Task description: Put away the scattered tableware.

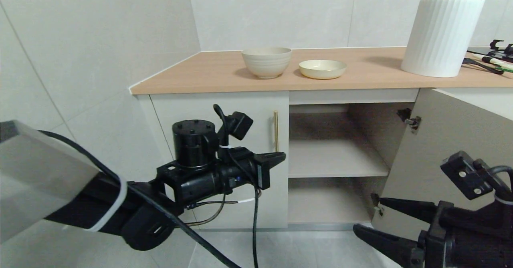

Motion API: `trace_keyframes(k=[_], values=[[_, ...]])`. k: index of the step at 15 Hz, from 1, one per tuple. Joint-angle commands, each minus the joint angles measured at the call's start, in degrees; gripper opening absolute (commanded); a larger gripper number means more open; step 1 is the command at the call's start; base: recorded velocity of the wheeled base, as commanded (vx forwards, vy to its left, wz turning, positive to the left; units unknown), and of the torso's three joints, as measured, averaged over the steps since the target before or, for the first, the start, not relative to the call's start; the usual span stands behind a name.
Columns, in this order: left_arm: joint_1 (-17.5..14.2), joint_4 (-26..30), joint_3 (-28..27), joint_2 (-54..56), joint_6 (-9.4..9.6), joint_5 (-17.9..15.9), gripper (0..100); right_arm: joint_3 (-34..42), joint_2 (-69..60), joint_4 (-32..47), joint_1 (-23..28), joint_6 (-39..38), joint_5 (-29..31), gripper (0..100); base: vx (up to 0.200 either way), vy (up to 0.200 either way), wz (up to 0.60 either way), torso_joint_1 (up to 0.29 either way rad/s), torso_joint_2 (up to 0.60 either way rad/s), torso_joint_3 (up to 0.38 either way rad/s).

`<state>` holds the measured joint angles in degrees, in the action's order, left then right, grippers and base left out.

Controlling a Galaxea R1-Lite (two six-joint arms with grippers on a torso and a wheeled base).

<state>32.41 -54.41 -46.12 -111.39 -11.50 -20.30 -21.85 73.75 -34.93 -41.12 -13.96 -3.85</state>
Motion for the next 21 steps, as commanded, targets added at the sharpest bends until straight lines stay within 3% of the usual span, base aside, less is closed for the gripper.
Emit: trace_keyframes(k=[1,3,4,5,8,10,11,15,18,21], values=[[-5.26,7.12,3.23,10.84,4.03,4.56,0,-3.38,4.03,-0.05,2.8,-0.02,1.48,100,0.0,0.0,0.0,0.0,0.0,0.0],[-6.4,14.86,3.14,16.9,4.64,12.65,0,-7.16,7.11,0.56,5.26,0.07,3.68,100,0.0,0.0,0.0,0.0,0.0,0.0],[-7.37,17.93,3.14,19.63,4.64,14.94,0,-10.67,8.95,1.79,7.02,0.25,4.29,100,0.0,0.0,0.0,0.0,0.0,0.0],[-8.24,19.43,3.23,21.03,4.55,15.02,0,-13.31,10.01,3.02,7.9,0.25,4.47,100,0.0,0.0,0.0,0.0,0.0,0.0],[-12.38,25.93,3.84,27.89,4.2,14.85,0,-27.02,13.43,17.79,9.83,0.34,4.82,100,0.0,0.0,0.0,0.0,0.0,0.0],[-12.99,29.89,3.58,30.53,4.2,14.85,0,-31.15,14.84,20.78,10.18,0.34,4.91,100,0.0,0.0,0.0,0.0,0.0,0.0],[-12.99,32.26,3.49,32.55,4.03,14.41,100,-32.82,15.81,20.95,10.18,0.34,4.99,100,0.0,0.0,0.0,0.0,0.0,0.0],[-13.17,32.17,3.58,34.92,-1.42,6.67,100,-32.65,15.9,23.06,10.27,0.25,6.4,100,0.0,0.0,0.0,0.0,0.0,0.0],[-13.25,31.38,3.67,35.01,-1.6,6.5,100,-33.26,15.19,26.49,10.18,0.25,10.09,100,0.0,0.0,0.0,0.0,0.0,0.0],[-13.08,31.12,3.75,35.36,-1.51,6.5,100,-33.09,12.99,27.72,10.18,0.25,10.09,100,0.0,0.0,0.0,0.0,0.0,0.0]])
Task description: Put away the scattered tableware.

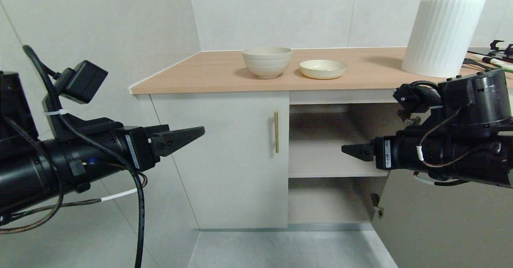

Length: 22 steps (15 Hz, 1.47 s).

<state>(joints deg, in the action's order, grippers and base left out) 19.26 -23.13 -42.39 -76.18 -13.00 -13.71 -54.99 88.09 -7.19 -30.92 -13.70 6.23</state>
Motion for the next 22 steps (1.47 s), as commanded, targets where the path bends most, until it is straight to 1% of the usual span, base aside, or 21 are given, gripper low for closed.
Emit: trace_keyframes(k=[1,3,5,6,15,22], values=[[0.07,-0.17,-0.06,0.15,-0.01,0.09,100,0.15,-1.87,0.07,-0.11,-0.01,0.01,100,0.0,0.0,0.0,0.0,0.0,0.0],[0.07,-0.08,-0.15,0.24,0.08,0.09,100,0.15,-3.54,0.86,-0.37,0.08,-0.08,100,0.0,0.0,0.0,0.0,0.0,0.0],[0.07,-0.08,-0.24,0.42,0.08,0.09,100,-0.29,-5.56,4.12,-0.46,0.08,-0.6,100,0.0,0.0,0.0,0.0,0.0,0.0],[0.07,-0.08,-0.33,0.42,-0.01,0.09,100,-0.29,-5.82,4.29,-0.55,0.08,-0.6,100,0.2,0.0,0.0,0.007,0.0,0.007],[0.07,-0.34,-0.33,0.59,-0.1,0.0,100,-0.56,-6.35,5.43,-0.55,-0.01,-0.6,100,0.0,0.0,0.0,0.0,0.0,0.0],[-0.01,-0.08,-0.59,0.59,-0.01,0.0,100,-0.12,-6.61,5.17,-0.55,-0.01,-0.78,100,0.2,0.0,0.0,-0.002,0.0,0.002]])
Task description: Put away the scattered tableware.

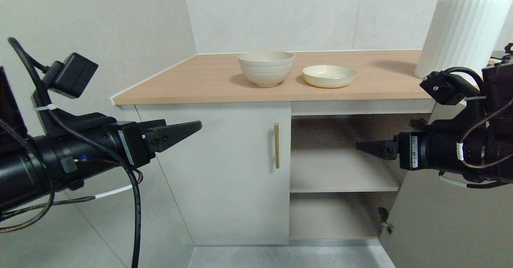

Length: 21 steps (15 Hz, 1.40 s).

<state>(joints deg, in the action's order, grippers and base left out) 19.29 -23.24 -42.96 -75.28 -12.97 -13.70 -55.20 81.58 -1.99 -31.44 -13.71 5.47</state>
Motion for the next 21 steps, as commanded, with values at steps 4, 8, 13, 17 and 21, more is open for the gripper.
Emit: trace_keyframes(k=[4,8,13,17,21], values=[[-0.04,-0.14,0.07,-0.31,-0.12,-0.1,100,0.27,-0.19,-0.03,-0.03,0.18,-0.02,100,0.2,0.0,0.0,0.0,0.0,0.001],[-0.04,-0.23,0.07,-0.31,-0.12,-0.18,100,0.36,-0.19,-0.03,-0.03,0.18,-0.02,100,0.0,0.0,0.0,0.0,0.0,0.0],[-0.04,-0.14,0.07,-1.1,-0.12,-0.36,100,0.44,0.07,-0.03,-0.03,0.18,-0.02,100,0.0,0.0,0.0,0.035,-0.14,-0.098],[-0.04,-0.23,-0.02,-2.59,-0.12,-0.27,100,0.44,0.42,-0.03,0.06,0.18,-0.02,100,0.0,0.0,0.0,0.132,-0.38,-0.288],[-0.04,-0.23,-0.02,-3.91,-0.12,-0.27,100,0.44,0.69,-0.03,0.06,0.18,-0.02,100,0.0,0.0,0.0,0.172,-0.49,-0.288]])
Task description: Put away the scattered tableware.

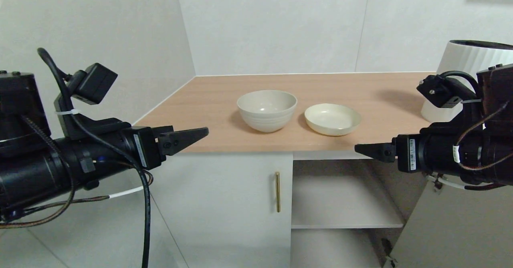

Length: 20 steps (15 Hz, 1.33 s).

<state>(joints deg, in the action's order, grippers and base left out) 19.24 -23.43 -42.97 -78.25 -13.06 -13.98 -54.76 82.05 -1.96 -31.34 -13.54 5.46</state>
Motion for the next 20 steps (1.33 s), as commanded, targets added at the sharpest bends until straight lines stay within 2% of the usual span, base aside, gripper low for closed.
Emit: trace_keyframes(k=[1,6,8,11,13,14,15,17,18,20], values=[[0.01,0.05,-0.27,-1.29,-0.04,-0.08,100,0.0,0.21,-0.06,-0.03,0.01,-0.01,100,0.0,0.0,0.0,0.183,-0.48,-0.29],[0.01,0.67,-1.5,-3.57,-0.04,0.01,100,-0.08,1.18,-0.06,0.05,0.01,-0.01,100,0.0,0.0,0.0,0.201,-0.48,-0.282],[0.01,3.13,-3.26,-4.01,-0.22,0.01,100,-0.26,1.97,-0.06,0.05,0.1,-0.01,100,0.0,0.0,0.0,0.205,-0.49,-0.281],[0.01,15.52,-11.26,-4.89,-0.3,0.01,100,-1.4,4.25,-1.03,0.4,2.73,0.08,100,0.0,0.0,0.0,0.133,-0.3,-0.165],[0.01,24.75,-18.55,-7.62,-0.39,0.01,100,-5.09,7.42,-0.32,0.49,2.38,1.04,100,0.0,0.0,0.0,0.032,-0.07,-0.036],[0.01,27.56,-20.84,-8.76,-0.57,0.01,100,-6.32,8.47,0.56,0.58,1.5,1.66,100,0.0,0.0,0.0,0.0,0.0,0.0],[0.45,31.69,-23.65,-10.69,-3.12,0.01,100,-9.4,10.58,3.54,1.2,-0.87,2.8,100,0.0,0.0,0.0,0.0,0.0,0.0],[1.51,36.44,-28.92,-14.91,-14.1,0.01,100,-15.55,14.54,10.05,1.55,-7.55,3.94,100,0.0,0.0,0.0,0.0,0.0,0.0],[1.51,36.61,-30.33,-16.41,-17.35,0.01,100,-16.43,15.94,10.4,1.99,-8.69,4.47,100,0.0,0.0,0.0,0.0,0.0,0.0],[1.51,36.61,-32.26,-19.31,-22.1,0.01,100,-16.26,18.05,10.22,2.78,-8.78,7.55,100,0.0,0.0,0.0,0.0,0.0,0.0]])
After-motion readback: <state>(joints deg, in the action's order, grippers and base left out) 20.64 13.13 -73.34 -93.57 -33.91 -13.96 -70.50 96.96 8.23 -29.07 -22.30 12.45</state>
